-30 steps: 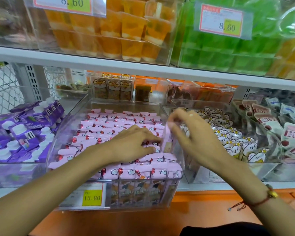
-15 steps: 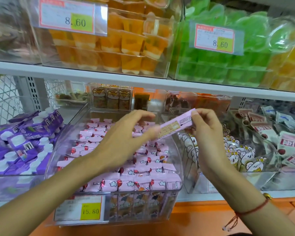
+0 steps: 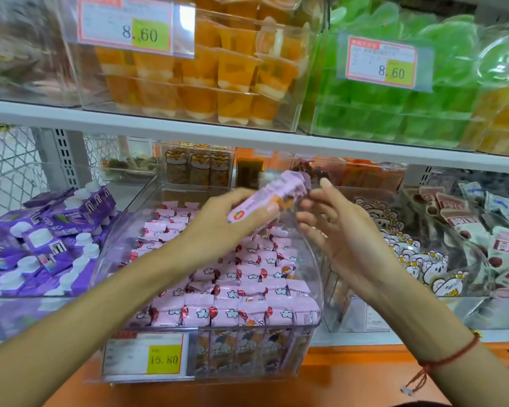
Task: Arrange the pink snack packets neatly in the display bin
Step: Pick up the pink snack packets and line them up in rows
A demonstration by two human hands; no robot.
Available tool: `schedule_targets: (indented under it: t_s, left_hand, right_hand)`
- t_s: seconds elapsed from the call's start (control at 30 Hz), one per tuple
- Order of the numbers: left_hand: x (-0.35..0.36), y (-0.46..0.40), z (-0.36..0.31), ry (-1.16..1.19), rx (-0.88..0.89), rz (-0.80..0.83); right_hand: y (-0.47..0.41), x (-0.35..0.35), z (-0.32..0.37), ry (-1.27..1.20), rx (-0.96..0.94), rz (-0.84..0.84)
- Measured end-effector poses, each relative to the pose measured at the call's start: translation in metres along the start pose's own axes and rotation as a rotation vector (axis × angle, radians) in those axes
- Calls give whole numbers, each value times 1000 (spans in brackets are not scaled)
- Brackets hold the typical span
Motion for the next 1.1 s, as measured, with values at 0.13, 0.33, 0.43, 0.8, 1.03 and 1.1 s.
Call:
schedule_targets:
  t_s: [0.13, 0.33, 0.43, 0.8, 1.03, 1.1]
  left_hand:
    - [18, 3, 14, 135, -196, 187]
    - [22, 4, 17, 136, -241, 204]
    - [13, 0, 27, 236, -323, 94]
    - [-28, -2, -11, 348, 76, -226]
    - [-17, 5, -32, 242, 201, -224]
    - [-14, 3, -26, 248, 172, -202]
  right_hand:
    - [1, 4, 5, 228, -69, 65]
    - [4, 10, 8, 371, -183, 96]
    - [0, -3, 14, 225, -204, 13]
    - [4, -4, 25, 699, -369, 26]
    - [24, 36, 34, 988, -661, 227]
    - [23, 36, 32, 930, -637, 238]
Point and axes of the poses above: each hand's wrist, its own y-axis away from the middle knuckle, its own x-axis out of the palm, z = x × y, the point moved 9 cm from there along -y, towards the middle knuckle, and after that the axes turned 2 degrees about -y, right-handed, at the moved point
